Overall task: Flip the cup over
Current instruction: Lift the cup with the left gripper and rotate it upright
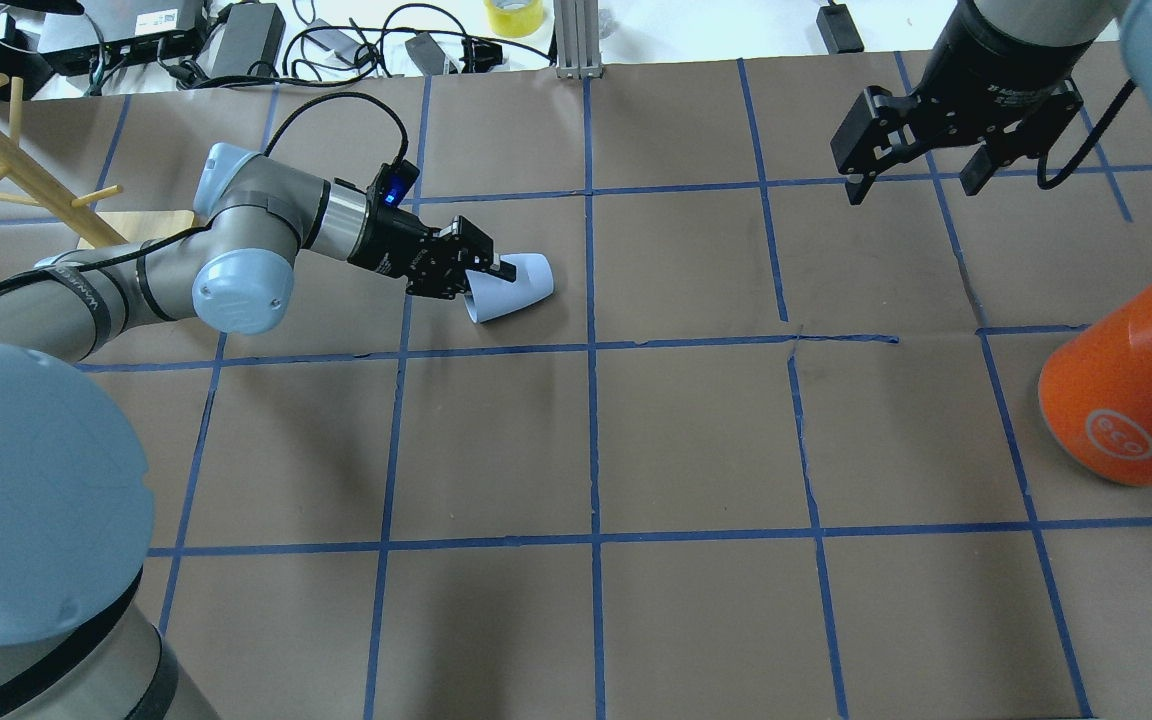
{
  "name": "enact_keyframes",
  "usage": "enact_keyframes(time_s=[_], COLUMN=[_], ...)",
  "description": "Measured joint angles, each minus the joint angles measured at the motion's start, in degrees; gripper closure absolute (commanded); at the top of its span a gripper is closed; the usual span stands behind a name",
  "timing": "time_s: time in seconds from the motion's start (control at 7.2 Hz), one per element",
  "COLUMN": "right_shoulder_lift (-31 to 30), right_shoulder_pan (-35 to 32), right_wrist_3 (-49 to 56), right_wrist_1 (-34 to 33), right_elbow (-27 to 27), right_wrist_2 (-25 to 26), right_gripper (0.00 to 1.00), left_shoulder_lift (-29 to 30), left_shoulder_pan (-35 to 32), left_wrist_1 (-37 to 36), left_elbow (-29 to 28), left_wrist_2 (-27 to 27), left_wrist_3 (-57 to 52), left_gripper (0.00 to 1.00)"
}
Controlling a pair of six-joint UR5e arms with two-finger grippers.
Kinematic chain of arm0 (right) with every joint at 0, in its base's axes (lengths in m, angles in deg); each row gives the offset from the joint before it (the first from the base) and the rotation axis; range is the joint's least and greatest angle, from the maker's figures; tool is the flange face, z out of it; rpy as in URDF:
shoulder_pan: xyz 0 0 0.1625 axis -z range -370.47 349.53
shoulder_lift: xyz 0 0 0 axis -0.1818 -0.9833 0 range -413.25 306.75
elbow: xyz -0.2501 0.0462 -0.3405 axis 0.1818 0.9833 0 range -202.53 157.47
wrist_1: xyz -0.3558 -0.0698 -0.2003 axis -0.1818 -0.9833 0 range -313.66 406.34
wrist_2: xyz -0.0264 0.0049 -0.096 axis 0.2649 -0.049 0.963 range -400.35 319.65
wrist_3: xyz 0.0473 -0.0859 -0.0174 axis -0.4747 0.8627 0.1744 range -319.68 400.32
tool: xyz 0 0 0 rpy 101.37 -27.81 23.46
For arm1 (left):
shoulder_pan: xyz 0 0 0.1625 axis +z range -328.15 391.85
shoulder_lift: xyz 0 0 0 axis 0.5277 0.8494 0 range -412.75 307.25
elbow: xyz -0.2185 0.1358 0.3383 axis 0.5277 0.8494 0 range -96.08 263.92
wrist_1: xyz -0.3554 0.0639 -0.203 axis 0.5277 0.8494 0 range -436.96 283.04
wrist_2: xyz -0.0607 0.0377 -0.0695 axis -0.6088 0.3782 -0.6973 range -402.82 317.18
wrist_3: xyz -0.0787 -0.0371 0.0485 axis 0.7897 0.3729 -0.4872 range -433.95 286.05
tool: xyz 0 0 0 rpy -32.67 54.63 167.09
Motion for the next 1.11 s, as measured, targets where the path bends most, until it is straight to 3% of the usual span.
enact_keyframes(time_s=[0.42, 0.69, 1.11], right_shoulder_lift=[-1.0, -0.7, -0.6], right_shoulder_pan=[-2.8, -3.8, -3.9], right_wrist_3=[-3.9, -2.8, -2.5], right_wrist_1=[-0.1, -0.2, -0.3], right_elbow=[-1.5, -1.7, -1.8], right_wrist_2=[1.8, 2.4, 2.4], right_gripper=[0.0, 0.0, 0.0], left_shoulder_lift=[-1.1, -2.9, -3.0], left_shoulder_pan=[0.0, 0.0, -0.1], left_wrist_1=[0.0, -0.1, 6.3], left_elbow=[-0.3, -4.6, -16.5], left_wrist_2=[-3.6, -0.5, 23.5], left_wrist_3=[4.9, 10.5, 11.4], left_gripper=[1.0, 1.0, 1.0])
